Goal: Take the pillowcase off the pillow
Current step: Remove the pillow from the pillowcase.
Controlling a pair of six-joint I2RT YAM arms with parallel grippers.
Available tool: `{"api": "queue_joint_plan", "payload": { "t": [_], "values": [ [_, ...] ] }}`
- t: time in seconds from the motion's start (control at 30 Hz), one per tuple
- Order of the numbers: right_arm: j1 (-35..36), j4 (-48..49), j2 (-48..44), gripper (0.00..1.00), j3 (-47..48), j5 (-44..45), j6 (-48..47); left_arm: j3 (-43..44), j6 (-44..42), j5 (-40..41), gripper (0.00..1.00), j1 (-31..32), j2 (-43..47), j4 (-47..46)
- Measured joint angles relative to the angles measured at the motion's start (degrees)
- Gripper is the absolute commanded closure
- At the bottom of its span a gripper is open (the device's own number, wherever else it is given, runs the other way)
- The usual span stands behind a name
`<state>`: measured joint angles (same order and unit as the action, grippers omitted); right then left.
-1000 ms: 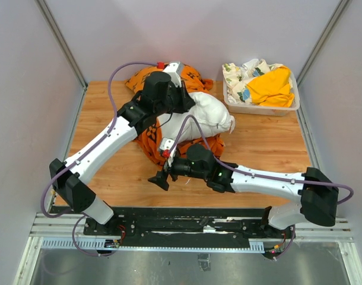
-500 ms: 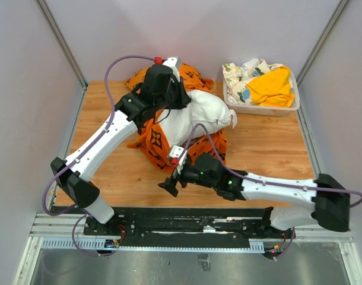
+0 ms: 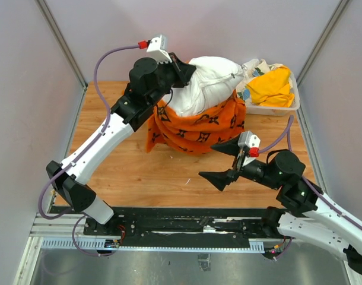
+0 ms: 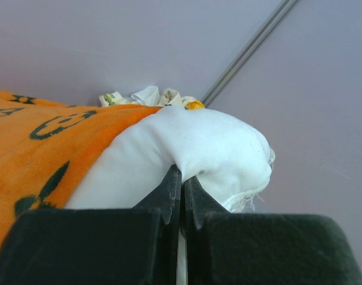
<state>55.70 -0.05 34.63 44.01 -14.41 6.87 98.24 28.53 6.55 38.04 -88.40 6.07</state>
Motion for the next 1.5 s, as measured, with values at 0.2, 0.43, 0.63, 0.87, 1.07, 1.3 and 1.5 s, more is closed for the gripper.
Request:
{"api": "queue_joint_plan", "payload": {
  "t": [0.2, 0.43, 0.63, 0.87, 1.07, 1.3, 1.5],
  "values": [
    [0.0, -1.6, 5.84, 0.02, 7.41, -0.96, -4.11, 1.95, -0.81, 1.38, 1.0, 2.91, -3.67, -1.29],
    [-1.64, 3.98, 17.75, 0.02, 14.12, -8.44, -7.06, 4.76, -1.46, 1.01, 1.0, 5.33, -7.56, -0.85],
    [-10.32, 9.4, 23.76, 0.02, 14.47, -14.32, -6.38, 6.47, -1.25, 0.83, 1.0, 5.22, -7.78, -0.17],
    [-15.74, 15.34, 29.22, 0.02, 17.97, -18.75, -4.28, 6.54, -1.11, 0.0, 1.0, 5.16, -7.78, 0.13],
    [-15.72, 21.0, 33.05, 0.02, 17.7, -24.5, 0.11, 6.56, -1.25, -0.13, 1.0, 5.16, -7.78, 0.13],
    [-13.38, 33.2, 36.7, 0.01, 9.66, -28.15, 8.66, 6.99, -1.27, -0.17, 1.0, 5.18, -8.11, 1.9],
    [-4.87, 35.78, 38.56, 0.01, 2.75, -29.03, 12.17, 8.92, -1.22, 0.26, 1.0, 5.22, -9.49, 1.62]
  ]
}}
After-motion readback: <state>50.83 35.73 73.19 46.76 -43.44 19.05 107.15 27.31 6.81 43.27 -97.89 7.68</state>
